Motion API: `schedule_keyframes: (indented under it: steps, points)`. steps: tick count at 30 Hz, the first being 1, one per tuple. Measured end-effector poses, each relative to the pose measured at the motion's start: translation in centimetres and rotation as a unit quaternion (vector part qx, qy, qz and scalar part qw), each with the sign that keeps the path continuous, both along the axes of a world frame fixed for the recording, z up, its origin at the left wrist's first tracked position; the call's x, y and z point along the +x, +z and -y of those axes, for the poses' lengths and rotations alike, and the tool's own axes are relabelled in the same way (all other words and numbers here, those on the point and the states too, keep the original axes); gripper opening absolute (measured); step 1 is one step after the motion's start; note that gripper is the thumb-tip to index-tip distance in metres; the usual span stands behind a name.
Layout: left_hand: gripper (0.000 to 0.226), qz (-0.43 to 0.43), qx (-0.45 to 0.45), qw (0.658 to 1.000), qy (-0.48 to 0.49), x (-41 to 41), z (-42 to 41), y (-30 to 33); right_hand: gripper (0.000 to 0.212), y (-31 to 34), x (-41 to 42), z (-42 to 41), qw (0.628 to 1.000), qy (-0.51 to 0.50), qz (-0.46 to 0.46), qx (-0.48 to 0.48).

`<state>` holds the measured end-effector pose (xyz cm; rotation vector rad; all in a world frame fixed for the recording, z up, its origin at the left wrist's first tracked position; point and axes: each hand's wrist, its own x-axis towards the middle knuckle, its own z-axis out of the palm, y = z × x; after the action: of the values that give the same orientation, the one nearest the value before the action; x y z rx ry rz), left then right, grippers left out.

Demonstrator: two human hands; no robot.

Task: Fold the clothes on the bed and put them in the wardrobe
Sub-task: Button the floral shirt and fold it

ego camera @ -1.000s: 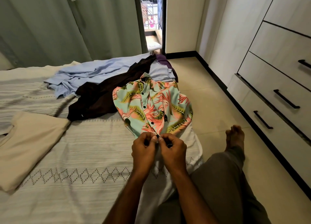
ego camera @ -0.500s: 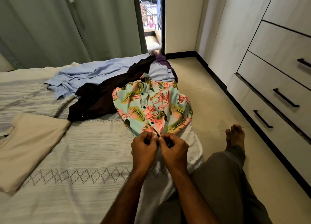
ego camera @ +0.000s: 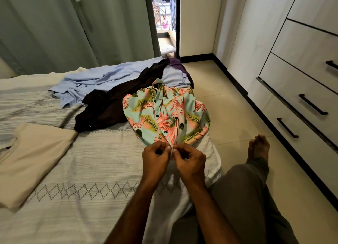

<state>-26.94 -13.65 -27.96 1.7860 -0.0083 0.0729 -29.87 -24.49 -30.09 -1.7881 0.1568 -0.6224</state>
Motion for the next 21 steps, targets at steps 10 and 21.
schedule_keyframes:
  steps: [10,21]
  points:
    - [0.023,0.006,0.002,0.996,-0.086,0.56,-0.79,0.40,0.012,-0.39,0.12,0.25,1.000,-0.003,-0.010,-0.022]
    - [0.027,-0.042,-0.059,0.994,-0.076,-0.15,-0.32,0.39,0.026,0.39,0.16,0.13,0.986,0.018,-0.047,0.156]
